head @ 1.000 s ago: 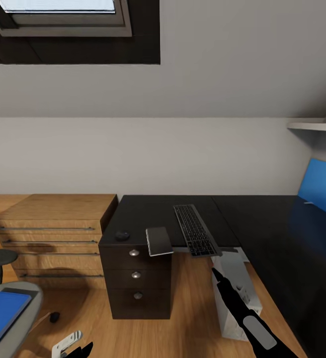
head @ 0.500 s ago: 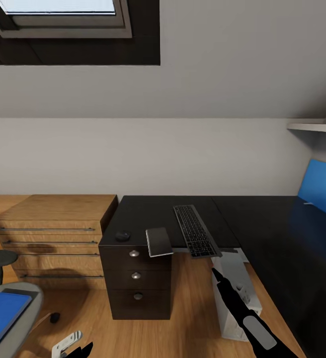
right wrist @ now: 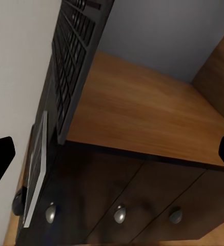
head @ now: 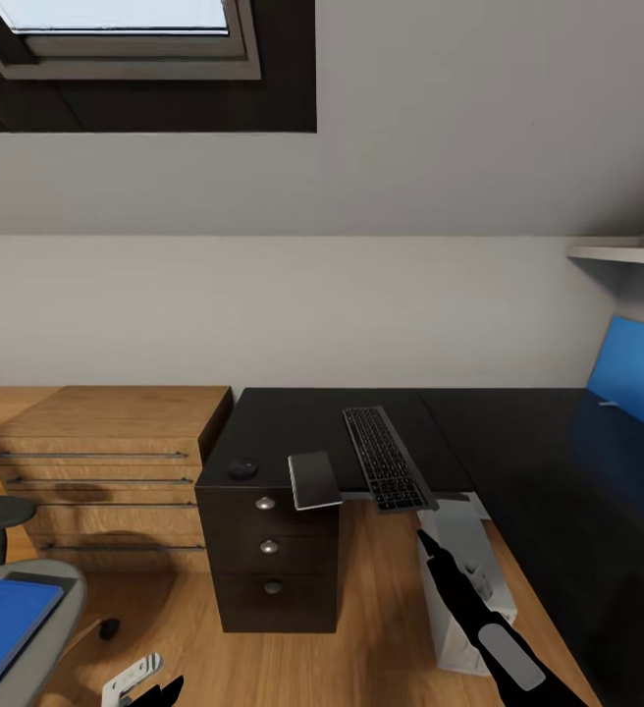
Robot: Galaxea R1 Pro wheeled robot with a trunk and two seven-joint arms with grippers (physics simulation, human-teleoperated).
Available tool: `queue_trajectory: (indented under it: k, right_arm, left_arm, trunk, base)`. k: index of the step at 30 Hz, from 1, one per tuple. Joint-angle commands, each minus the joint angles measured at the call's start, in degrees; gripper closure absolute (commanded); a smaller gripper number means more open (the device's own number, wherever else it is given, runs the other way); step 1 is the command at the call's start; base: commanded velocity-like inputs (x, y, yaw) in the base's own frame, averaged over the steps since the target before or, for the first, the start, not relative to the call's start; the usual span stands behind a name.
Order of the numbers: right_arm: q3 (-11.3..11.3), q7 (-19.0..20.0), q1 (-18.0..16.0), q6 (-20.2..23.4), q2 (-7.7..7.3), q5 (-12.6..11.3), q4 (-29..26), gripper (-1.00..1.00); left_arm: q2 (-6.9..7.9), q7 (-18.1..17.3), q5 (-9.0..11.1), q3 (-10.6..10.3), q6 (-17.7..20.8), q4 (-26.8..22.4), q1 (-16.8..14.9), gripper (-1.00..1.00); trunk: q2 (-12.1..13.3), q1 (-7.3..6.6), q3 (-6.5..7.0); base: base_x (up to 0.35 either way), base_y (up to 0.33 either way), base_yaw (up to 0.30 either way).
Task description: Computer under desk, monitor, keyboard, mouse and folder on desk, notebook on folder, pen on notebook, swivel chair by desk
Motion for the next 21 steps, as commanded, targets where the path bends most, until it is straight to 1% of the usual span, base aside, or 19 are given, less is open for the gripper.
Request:
queue_trajectory:
  k: [1,7,21]
  right_arm:
    - [0.4,0.2,0.0,-0.1,-0.07,-0.6,0.0,-1.0]
    - [0.4,0.1,0.0,-0.1,-0.07,-0.6,0.0,-1.0]
    - [0.4,0.2,0.0,-0.2,-0.09,-0.5,0.2,-1.0]
  left_arm:
    - [0.05,0.1,0.5,-0.1,0.2,-0.1,0.0,-1.0]
    - [0.05,0.1,0.5,-0.2,0.2,-0.1,0.0,-1.0]
    - [0.05,0.1,0.4,-0.2,0.2,-0.1,0.0,-1.0]
  trunk:
    - [0.4,-0.23,0.12]
    - [2.8,-1.55,1.2]
    - [2.8,-1.55,1.2]
  base:
    - [0.0,0.0,0.0]
    - [0.0,0.0,0.0]
    - [0.0,0.0,0.0]
